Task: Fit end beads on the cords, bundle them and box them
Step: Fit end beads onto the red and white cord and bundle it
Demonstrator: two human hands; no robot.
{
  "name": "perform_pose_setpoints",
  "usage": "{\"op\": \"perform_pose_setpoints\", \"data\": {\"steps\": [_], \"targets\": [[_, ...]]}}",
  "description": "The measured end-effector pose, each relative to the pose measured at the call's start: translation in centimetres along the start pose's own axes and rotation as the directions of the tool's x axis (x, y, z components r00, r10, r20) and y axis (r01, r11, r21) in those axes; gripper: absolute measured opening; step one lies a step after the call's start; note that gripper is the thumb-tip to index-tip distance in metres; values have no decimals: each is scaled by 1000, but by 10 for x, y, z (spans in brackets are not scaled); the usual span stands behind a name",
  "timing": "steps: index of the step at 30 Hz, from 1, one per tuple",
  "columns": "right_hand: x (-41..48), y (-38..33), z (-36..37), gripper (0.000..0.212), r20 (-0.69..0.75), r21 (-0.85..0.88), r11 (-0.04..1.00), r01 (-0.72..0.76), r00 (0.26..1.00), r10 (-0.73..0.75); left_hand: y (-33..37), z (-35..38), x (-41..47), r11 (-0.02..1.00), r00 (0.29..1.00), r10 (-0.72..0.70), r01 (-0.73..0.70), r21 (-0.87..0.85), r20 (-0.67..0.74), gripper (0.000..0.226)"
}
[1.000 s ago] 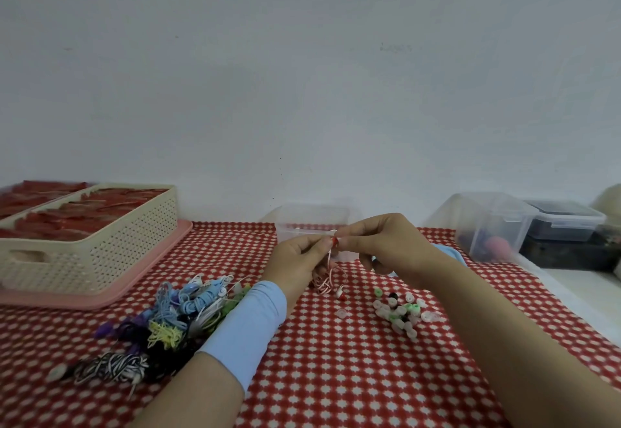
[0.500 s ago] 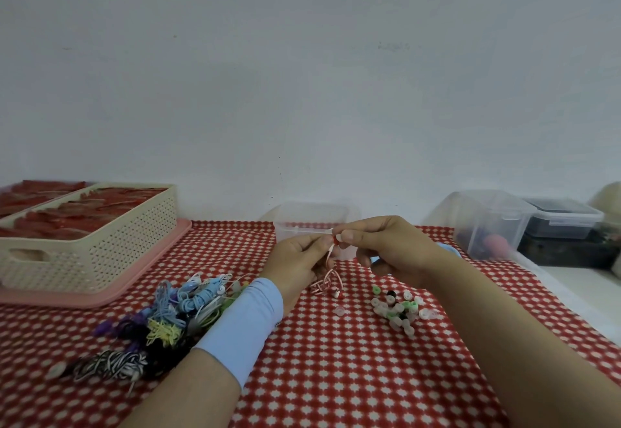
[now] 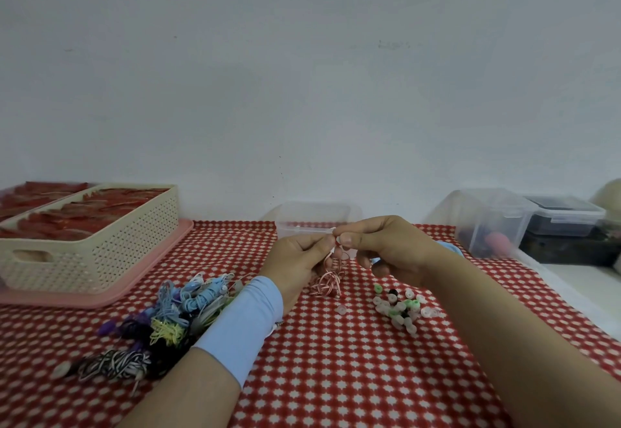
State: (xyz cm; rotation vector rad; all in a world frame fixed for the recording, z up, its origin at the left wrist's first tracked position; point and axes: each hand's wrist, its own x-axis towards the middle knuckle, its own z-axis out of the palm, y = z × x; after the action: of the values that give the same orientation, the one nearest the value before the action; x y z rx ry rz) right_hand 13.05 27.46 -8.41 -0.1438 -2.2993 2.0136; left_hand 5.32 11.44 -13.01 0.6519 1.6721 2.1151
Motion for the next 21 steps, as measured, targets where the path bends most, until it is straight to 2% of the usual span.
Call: {"op": "perform_pose_setpoints", "data": {"steps": [4,9,13,21], "targets": [[-1,-3,-2,32,35,-5,1000,-2,999,2,2,0,-1,1000,1000,-4,5,19,-4,15],[-1,0,-3,22,54,-11,1000,5,999,-4,4,3,-4,999,999,-34,35,-33,27,17],[-2,-1,-5,31,75,22,1000,12,997,-13,5,4,-5,997,997,-37,41,-67,63,19],[-3,0,-5,30,101,12,999,35,994,-36,6,5,-7,994,996,-50,57,-93,75,17]]}}
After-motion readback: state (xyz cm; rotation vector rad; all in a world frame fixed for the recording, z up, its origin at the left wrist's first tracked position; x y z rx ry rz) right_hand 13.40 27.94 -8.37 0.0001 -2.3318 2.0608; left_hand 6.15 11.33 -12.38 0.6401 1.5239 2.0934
